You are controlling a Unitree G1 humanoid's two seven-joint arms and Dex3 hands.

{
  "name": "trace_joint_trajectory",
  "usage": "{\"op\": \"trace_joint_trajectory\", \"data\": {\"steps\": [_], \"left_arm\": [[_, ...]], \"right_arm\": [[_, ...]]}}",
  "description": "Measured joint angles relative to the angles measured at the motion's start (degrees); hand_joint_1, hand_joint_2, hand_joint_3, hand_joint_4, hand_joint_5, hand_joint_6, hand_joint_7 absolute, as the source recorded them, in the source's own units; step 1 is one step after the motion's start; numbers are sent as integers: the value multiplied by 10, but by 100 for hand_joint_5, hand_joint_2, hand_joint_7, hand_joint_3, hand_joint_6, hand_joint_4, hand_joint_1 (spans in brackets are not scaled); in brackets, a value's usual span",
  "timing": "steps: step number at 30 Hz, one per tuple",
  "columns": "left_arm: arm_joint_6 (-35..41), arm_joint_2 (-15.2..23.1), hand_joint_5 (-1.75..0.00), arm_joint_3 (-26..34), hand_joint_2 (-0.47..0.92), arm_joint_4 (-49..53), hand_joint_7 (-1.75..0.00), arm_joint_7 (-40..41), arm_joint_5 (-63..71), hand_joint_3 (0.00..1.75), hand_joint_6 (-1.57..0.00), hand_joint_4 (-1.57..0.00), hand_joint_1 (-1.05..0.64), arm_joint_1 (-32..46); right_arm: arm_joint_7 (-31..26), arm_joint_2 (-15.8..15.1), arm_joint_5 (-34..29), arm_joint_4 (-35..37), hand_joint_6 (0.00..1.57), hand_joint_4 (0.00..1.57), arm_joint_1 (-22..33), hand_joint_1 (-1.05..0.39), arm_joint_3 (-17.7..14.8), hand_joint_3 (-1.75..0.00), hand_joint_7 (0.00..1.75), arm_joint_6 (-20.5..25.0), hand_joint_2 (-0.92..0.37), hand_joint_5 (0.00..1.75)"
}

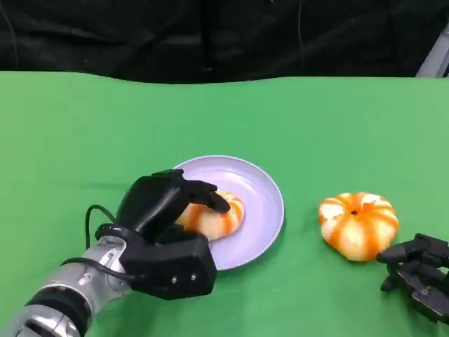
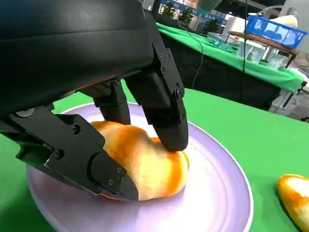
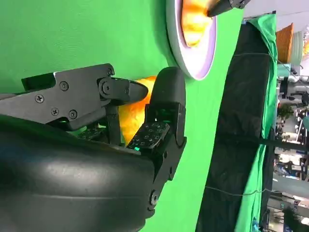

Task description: Grasp the bread from the table and place it into the plate.

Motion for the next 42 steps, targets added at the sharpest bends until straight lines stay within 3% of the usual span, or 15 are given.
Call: {"op": "trace_joint_trajectory", "data": {"steps": [1, 2, 5, 7, 20, 28, 30, 34, 42], "left_arm": [[0, 0, -47, 0, 92, 0, -9, -1, 0, 12, -95, -79, -24, 0], [-2, 0, -30, 1, 92, 1, -5, -2, -4, 12, -91, -81, -30, 0], [-15, 0, -8, 16, 92, 2, -1, -9, -23, 21, -76, -77, -53, 0], [-16, 0, -3, 20, 92, 2, 0, -14, -30, 24, -71, -74, -60, 0], [-46, -2, 0, 63, 92, 2, 0, -129, -96, 40, -54, -62, -86, 3], [-58, -2, 0, 76, 92, 2, 0, -154, -101, 43, -53, -61, -89, 7], [-61, -2, -1, 80, 92, -1, -1, -161, -107, 52, -42, -59, -97, 9], [-106, 1, -2, 110, 92, -26, -1, -192, -151, 53, -41, -62, -95, 32], [-126, 2, -4, 142, 92, -49, -2, -211, -184, 50, -46, -69, -89, 49]], "right_arm": [[0, 0, 0, 0, 93, 74, 0, -5, 0, -35, 71, 0, -92, 136], [-1, 0, 0, 0, 93, 74, 0, -5, 0, -35, 70, 0, -92, 136], [-2, 0, 0, 0, 93, 75, 0, -6, 0, -35, 70, 0, -92, 136], [-2, 0, 0, 0, 93, 75, 0, -6, 1, -35, 70, 0, -92, 137], [-8, 0, -2, 0, 93, 73, 0, -4, 4, -36, 70, 0, -92, 138], [-8, 0, -2, 0, 93, 73, 0, -4, 4, -37, 70, 0, -92, 137], [-8, 0, -2, 0, 93, 73, 0, -3, 4, -37, 70, 0, -92, 138], [-8, 0, -1, 0, 93, 73, 0, -2, 4, -37, 70, 0, -92, 139], [-1, 0, 0, 2, 92, 71, 0, -2, 5, -40, 70, 0, -92, 141]]}}
